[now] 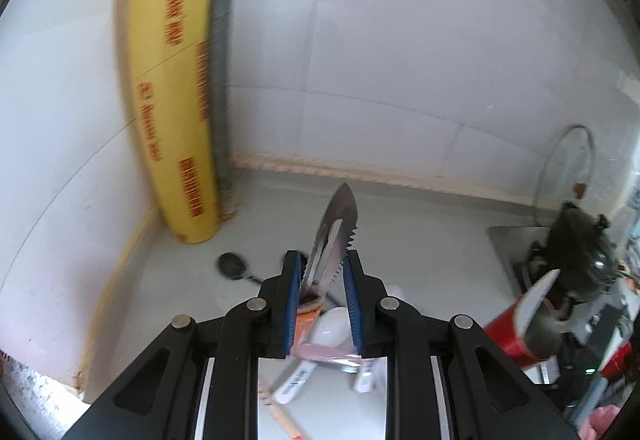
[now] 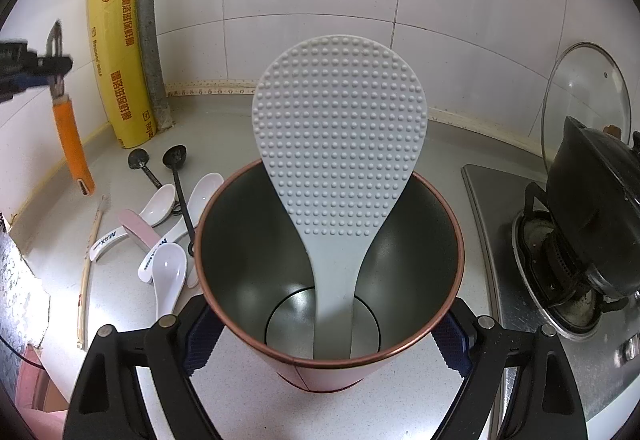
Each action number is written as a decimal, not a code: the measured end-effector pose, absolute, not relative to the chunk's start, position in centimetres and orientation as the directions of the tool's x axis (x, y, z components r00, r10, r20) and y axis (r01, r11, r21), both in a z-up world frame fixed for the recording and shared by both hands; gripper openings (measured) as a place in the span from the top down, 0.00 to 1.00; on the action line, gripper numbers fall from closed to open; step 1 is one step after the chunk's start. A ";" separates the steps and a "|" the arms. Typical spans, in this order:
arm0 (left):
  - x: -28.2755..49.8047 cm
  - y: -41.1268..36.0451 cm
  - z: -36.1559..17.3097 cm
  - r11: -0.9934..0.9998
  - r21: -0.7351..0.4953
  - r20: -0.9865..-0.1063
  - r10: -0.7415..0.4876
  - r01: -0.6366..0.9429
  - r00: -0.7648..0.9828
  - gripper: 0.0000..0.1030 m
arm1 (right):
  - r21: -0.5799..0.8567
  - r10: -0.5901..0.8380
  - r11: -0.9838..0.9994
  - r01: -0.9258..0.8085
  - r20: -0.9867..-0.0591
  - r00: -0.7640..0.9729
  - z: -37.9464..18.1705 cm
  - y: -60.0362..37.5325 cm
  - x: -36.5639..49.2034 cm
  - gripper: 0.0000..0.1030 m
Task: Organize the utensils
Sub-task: 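Carry the peeler to the red holder and lower it inside, then open the left gripper and withdraw from the holder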
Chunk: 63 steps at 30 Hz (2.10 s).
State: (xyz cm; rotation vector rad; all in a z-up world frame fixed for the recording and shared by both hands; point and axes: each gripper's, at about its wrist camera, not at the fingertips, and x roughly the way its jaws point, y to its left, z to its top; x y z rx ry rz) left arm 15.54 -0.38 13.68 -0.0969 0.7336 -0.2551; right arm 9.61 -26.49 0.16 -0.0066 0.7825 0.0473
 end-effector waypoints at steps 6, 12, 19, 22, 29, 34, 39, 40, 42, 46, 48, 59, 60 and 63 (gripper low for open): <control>14.8 -3.8 16.1 0.913 -0.222 -0.594 -0.406 0.344 0.695 0.78 | 0.008 0.041 0.999 -0.049 -0.704 0.709 0.1 -26.5 9.5 0.12; 14.0 -7.6 19.0 0.830 -0.250 -0.529 -0.548 0.498 0.648 0.78 | 0.009 0.045 0.998 -0.054 -0.703 0.709 0.1 -26.5 9.4 0.12; 12.6 -11.4 21.7 0.731 -0.256 -0.468 -0.666 0.633 0.581 0.78 | 0.009 0.046 0.998 -0.056 -0.703 0.710 0.2 -26.4 9.3 0.12; 12.1 -12.8 21.9 0.703 -0.250 -0.466 -0.690 0.666 0.554 0.78 | 0.011 0.047 0.998 -0.055 -0.703 0.709 0.2 -26.4 9.3 0.12; 11.9 -14.9 21.0 0.670 -0.258 -0.485 -0.713 0.696 0.507 0.78 | 0.012 0.047 0.998 -0.055 -0.703 0.709 0.2 -26.4 9.3 0.12; 12.4 -15.3 19.8 0.665 -0.285 -0.502 -0.717 0.691 0.483 0.78 | 0.011 0.047 0.998 -0.055 -0.703 0.709 0.2 -26.4 9.3 0.12; 12.8 -15.0 18.7 0.677 -0.300 -0.532 -0.704 0.672 0.471 0.80 | 0.007 0.046 0.998 -0.057 -0.703 0.710 0.2 -26.4 9.3 0.12; 12.9 -14.9 18.5 0.679 -0.302 -0.535 -0.701 0.669 0.471 0.80 | 0.008 0.046 0.998 -0.057 -0.703 0.710 0.2 -26.4 9.3 0.12; 12.9 -14.7 18.2 0.686 -0.304 -0.542 -0.696 0.661 0.472 0.80 | 0.009 0.046 0.998 -0.056 -0.704 0.709 0.1 -26.5 9.3 0.12; 13.3 -14.4 17.4 0.700 -0.313 -0.560 -0.682 0.642 0.471 0.80 | 0.009 0.047 0.998 -0.058 -0.704 0.708 0.1 -26.4 9.4 0.12; 13.5 -14.1 17.0 0.705 -0.320 -0.567 -0.678 0.633 0.468 0.80 | 0.008 0.047 0.998 -0.058 -0.704 0.708 0.1 -26.4 9.4 0.12; 14.9 -11.4 13.7 0.816 -0.278 -0.666 -0.544 0.507 0.511 0.79 | 0.006 0.046 0.998 -0.059 -0.704 0.708 0.1 -26.4 9.5 0.12; 15.0 -11.0 13.4 0.826 -0.275 -0.673 -0.531 0.492 0.515 0.79 | 0.007 0.046 0.998 -0.058 -0.704 0.708 0.1 -26.4 9.5 0.12; 15.4 -9.4 12.4 0.865 -0.258 -0.700 -0.474 0.430 0.535 0.71 | 0.007 0.046 0.998 -0.058 -0.704 0.708 0.1 -26.3 9.6 0.12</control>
